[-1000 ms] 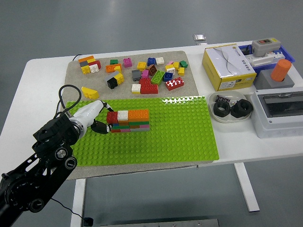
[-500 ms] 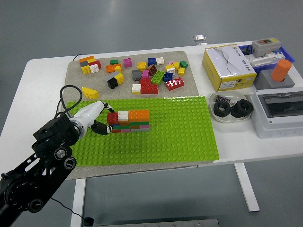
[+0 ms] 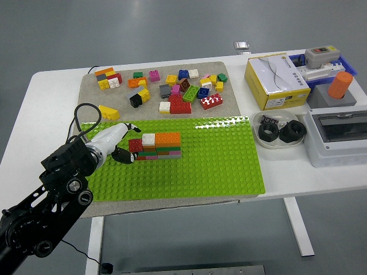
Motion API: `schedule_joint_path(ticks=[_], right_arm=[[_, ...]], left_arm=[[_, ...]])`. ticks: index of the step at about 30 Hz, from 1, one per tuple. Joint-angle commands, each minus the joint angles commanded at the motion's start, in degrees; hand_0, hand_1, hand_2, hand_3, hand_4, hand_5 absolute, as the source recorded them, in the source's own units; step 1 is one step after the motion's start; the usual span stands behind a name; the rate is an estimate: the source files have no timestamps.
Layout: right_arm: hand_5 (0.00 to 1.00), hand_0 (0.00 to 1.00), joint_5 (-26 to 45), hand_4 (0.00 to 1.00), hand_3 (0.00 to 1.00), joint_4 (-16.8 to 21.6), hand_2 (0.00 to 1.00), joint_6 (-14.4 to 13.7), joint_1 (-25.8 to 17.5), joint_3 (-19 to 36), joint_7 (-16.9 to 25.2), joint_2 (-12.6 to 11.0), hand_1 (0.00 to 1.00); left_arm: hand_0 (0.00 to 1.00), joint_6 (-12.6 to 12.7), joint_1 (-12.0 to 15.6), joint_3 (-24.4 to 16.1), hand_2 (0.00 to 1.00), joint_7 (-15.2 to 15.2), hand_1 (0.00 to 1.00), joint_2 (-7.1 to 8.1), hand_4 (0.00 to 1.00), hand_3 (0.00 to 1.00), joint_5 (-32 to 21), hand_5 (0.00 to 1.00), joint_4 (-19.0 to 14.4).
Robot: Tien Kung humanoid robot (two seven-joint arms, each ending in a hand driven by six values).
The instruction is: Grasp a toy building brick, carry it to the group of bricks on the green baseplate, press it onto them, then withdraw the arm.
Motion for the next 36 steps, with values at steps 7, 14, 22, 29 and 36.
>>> schedule_joint_path(ticks=[7, 14, 22, 29, 36], right_arm=[[0.998, 0.735, -0.1, 0.619, 0.822, 0.0, 0.725, 0.0, 0.2, 0.0, 0.0, 0.0, 0.673], [0.998, 0.735, -0.2, 0.619, 0.822, 0.0, 0.724, -0.1, 0.2, 0.0, 0.1, 0.0, 0.673], [0.998, 0.735, -0.4, 0.618, 0.817, 0.0, 0.719, -0.2, 0.3, 0.1, 0.2, -0.1, 0.673], [0.998, 0.735, -0.5, 0.618, 0.816, 0.0, 0.719, -0.2, 0.4, 0.3, 0.3, -0.2, 0.673], [0.998, 0.735, -0.6, 0.617, 0.815, 0.0, 0.718, -0.3, 0.3, 0.4, 0.3, -0.3, 0.673]], left_arm=[[0.975, 0.1, -0.3, -0.1, 0.961, -0.3, 0.976, -0.17, 0.699, 0.840, -0.4, 0.037, 1.0], [0.973, 0.1, -0.7, 0.0, 0.964, -0.5, 0.975, -0.16, 0.702, 0.834, -0.3, 0.038, 1.0], [0.972, -0.1, -1.4, 0.3, 0.967, -0.5, 0.975, 0.25, 0.706, 0.827, -0.3, 0.040, 1.0], [0.971, -0.3, -1.9, 0.6, 0.966, -0.5, 0.974, 0.46, 0.706, 0.821, -0.3, 0.041, 1.3], [0.971, -0.4, -1.9, 0.6, 0.965, -0.4, 0.974, 0.62, 0.705, 0.820, -0.2, 0.041, 1.0]])
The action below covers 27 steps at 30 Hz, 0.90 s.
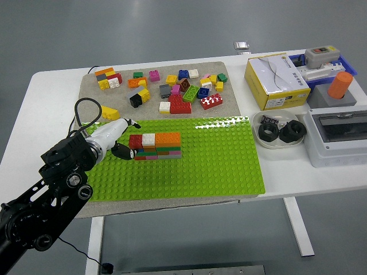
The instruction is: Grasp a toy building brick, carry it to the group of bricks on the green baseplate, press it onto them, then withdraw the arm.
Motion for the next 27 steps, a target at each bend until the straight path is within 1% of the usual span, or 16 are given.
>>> schedule_joint_path(ticks=[3, 4, 13, 15, 16, 19, 21, 22, 24, 27], right_arm=[[0.998, 0.735, 0.0, 0.617, 0.815, 0.0, 0.718, 0.0, -0.1, 0.1, 0.0, 0.0, 0.673], [0.998, 0.735, -0.1, 0.618, 0.813, 0.0, 0.714, 0.0, -0.1, 0.1, 0.0, 0.0, 0.672], [0.998, 0.735, -0.7, 0.616, 0.811, 0.0, 0.712, 0.0, -0.2, 0.8, -0.1, 0.0, 0.674], [0.998, 0.735, -0.9, 0.616, 0.811, 0.0, 0.712, 0.0, -0.2, 1.1, -0.1, 0.0, 0.674], [0.998, 0.735, -1.0, 0.616, 0.810, 0.0, 0.713, -0.1, -0.3, 1.2, -0.2, 0.0, 0.671], [0.998, 0.735, -0.8, 0.616, 0.810, 0.0, 0.713, -0.1, -0.6, 1.5, -0.2, 0.1, 0.671], [0.998, 0.735, -0.9, 0.616, 0.810, 0.0, 0.713, -0.2, -0.7, 1.7, -0.3, 0.1, 0.671], [0.998, 0.735, -1.1, 0.616, 0.809, 0.0, 0.713, -0.2, -0.8, 1.8, -0.4, 0.1, 0.672], [0.998, 0.735, -1.5, 0.616, 0.809, 0.0, 0.713, -0.1, -0.8, 2.0, -0.5, 0.2, 0.672], [0.998, 0.735, -1.8, 0.616, 0.809, 0.0, 0.713, 0.0, -0.8, 2.0, -0.7, 0.3, 0.672]], left_arm=[[0.971, -0.3, 0.3, -0.3, 0.965, 0.1, 0.974, 0.29, 0.705, 0.820, 0.0, 0.041, -0.5], [0.970, -0.4, 0.4, -0.4, 0.976, 0.1, 0.976, 0.43, 0.711, 0.833, 0.1, 0.035, -0.8], [0.972, -1.6, 1.0, -1.2, 0.983, -0.1, 0.977, 1.66, 0.723, 0.838, 0.0, 0.036, -4.6], [0.972, -1.8, 1.5, -1.7, 0.983, 0.1, 0.977, 2.29, 0.723, 0.838, 0.1, 0.036, -6.3], [0.971, -1.9, 2.0, -2.2, 0.969, 0.3, 0.975, 2.81, 0.722, 0.804, 0.1, 0.044, -7.4], [0.971, -2.5, 3.5, -3.8, 0.969, 0.7, 0.975, 4.53, 0.722, 0.804, 0.0, 0.044, -10.8], [0.971, -2.4, 4.1, -4.2, 0.969, 0.5, 0.975, 5.28, 0.722, 0.804, 0.1, 0.044, -12.4], [0.983, -2.0, 4.5, -4.2, 0.977, 0.0, 0.973, 5.69, 0.787, 0.701, 0.3, 0.219, -13.2], [0.983, -1.1, 5.1, -3.9, 0.977, -1.1, 0.973, 6.00, 0.787, 0.701, 0.8, 0.219, -13.7], [0.983, 0.7, 6.1, -3.0, 0.977, -3.0, 0.973, 5.99, 0.787, 0.701, 1.5, 0.219, -13.4]])
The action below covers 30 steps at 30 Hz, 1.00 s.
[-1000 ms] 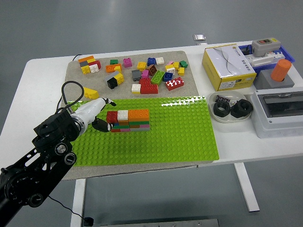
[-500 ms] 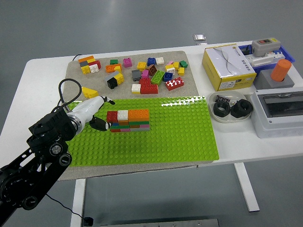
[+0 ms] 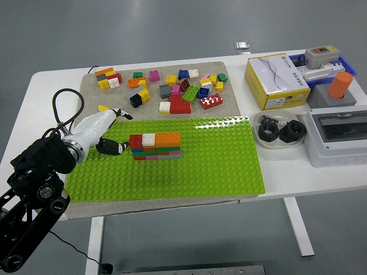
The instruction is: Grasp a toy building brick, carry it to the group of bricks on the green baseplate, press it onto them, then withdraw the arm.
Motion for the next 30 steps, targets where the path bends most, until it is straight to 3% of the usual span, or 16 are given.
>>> schedule_joint_path(ticks=[1, 5, 19, 30], right_arm=[[0.998, 0.735, 0.0, 0.616, 0.809, 0.0, 0.712, 0.0, 0.0, 0.0, 0.0, 0.0, 0.673], [0.998, 0.735, 0.0, 0.616, 0.809, 0.0, 0.712, 0.0, -0.1, 0.0, 0.0, 0.1, 0.673], [0.998, 0.735, 0.4, 0.615, 0.808, 0.0, 0.714, 0.0, 0.0, -0.4, 0.2, 0.0, 0.671], [0.998, 0.737, 1.2, 0.615, 0.807, 0.0, 0.714, -0.1, 0.2, -1.1, 0.4, 0.1, 0.674]], left_arm=[[0.985, 0.6, 0.4, 0.4, 0.975, -0.5, 0.973, -0.03, 0.784, 0.674, 0.3, 0.274, 0.2], [0.985, 1.7, 1.3, 1.4, 0.975, -1.3, 0.973, -0.07, 0.784, 0.674, 0.6, 0.274, 0.8], [0.987, 2.1, 1.5, 1.3, 0.974, -1.7, 0.975, -1.03, 0.785, 0.673, -0.1, 0.275, 3.6], [0.992, 2.4, 1.2, 1.2, 0.973, -2.0, 0.975, -2.88, 0.783, 0.675, 0.0, 0.274, 5.8]])
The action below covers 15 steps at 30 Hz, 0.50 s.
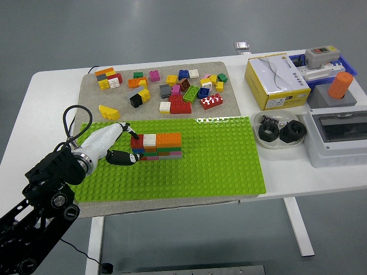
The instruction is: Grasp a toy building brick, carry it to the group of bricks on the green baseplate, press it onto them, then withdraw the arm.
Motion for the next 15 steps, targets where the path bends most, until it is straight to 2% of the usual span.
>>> schedule_joint_path(ticks=[15], right_arm=[[0.998, 0.737, 0.5, 0.617, 0.807, 0.0, 0.715, 0.0, 0.0, -0.5, 0.2, 0.1, 0.671]], left_arm=[[0.991, 0.0, 0.1, -0.3, 0.970, 0.0, 0.974, -0.75, 0.777, 0.671, -0.1, 0.265, 1.0]])
